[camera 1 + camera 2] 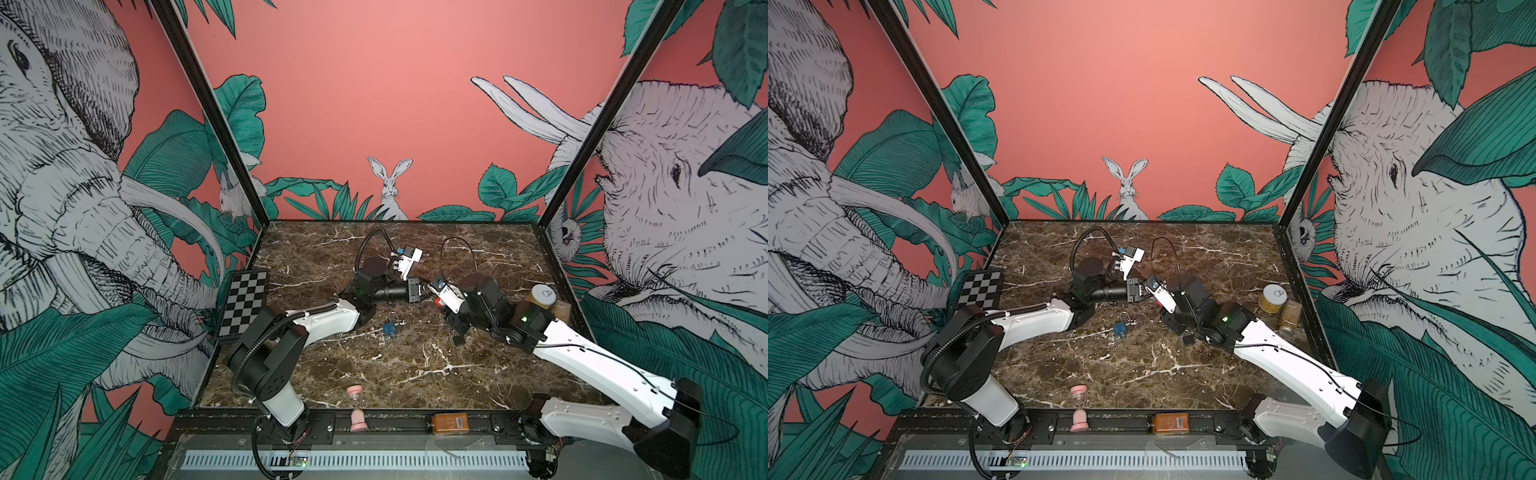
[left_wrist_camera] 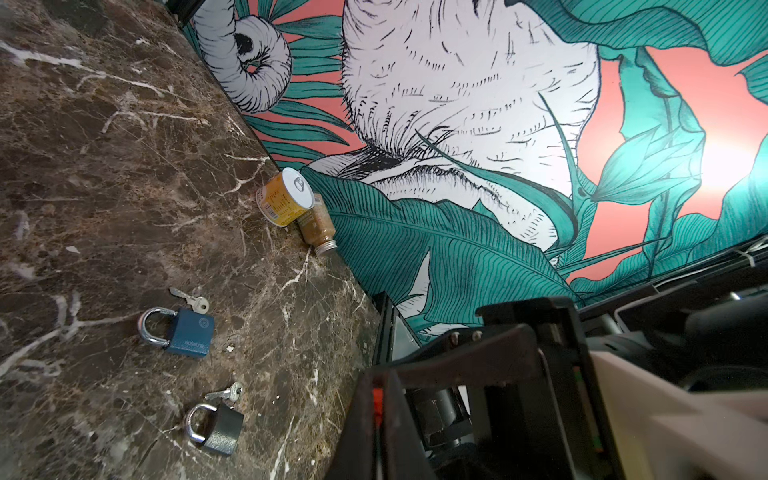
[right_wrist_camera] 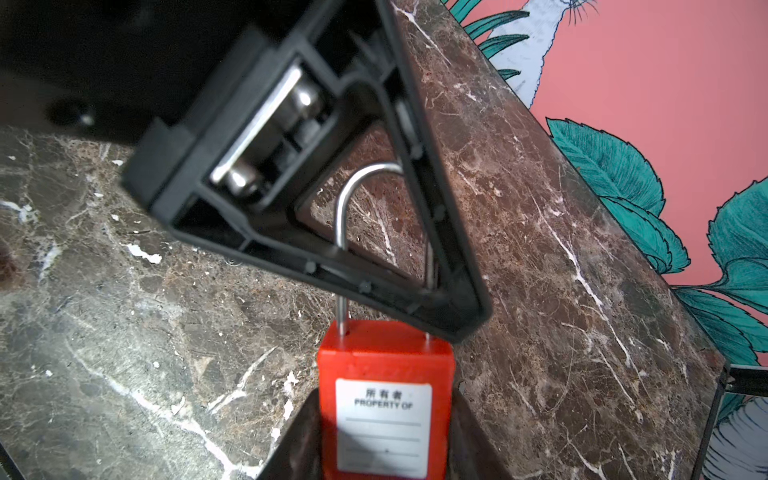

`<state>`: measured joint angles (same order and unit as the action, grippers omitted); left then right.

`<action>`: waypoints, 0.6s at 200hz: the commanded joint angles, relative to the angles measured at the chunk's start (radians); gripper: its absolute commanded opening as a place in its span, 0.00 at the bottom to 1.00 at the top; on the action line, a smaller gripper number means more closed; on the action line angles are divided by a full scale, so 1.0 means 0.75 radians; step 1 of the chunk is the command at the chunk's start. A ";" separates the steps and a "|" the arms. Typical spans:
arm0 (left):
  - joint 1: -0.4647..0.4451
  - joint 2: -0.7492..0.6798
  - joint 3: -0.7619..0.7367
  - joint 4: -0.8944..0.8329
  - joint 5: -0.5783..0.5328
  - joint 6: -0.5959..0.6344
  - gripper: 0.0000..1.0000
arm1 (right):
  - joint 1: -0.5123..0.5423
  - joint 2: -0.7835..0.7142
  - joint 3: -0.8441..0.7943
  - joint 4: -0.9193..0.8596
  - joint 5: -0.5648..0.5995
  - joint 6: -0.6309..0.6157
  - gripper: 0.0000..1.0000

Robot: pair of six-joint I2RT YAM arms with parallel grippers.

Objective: Lock with the key

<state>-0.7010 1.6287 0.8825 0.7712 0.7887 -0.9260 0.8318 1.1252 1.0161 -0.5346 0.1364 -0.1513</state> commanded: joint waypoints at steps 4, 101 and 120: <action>0.019 -0.071 -0.083 0.080 -0.159 -0.069 0.00 | -0.025 -0.134 0.009 0.145 -0.093 0.061 0.58; 0.040 -0.307 -0.214 0.300 -0.436 -0.365 0.00 | -0.416 -0.242 -0.041 0.427 -0.900 0.272 0.63; 0.039 -0.334 -0.217 0.324 -0.449 -0.413 0.00 | -0.416 -0.194 -0.049 0.504 -0.950 0.247 0.63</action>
<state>-0.6739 1.4303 0.7208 0.9222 0.4843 -1.1561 0.5255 0.9546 0.9798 -0.2737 -0.4553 0.0444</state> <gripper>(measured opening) 0.066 0.632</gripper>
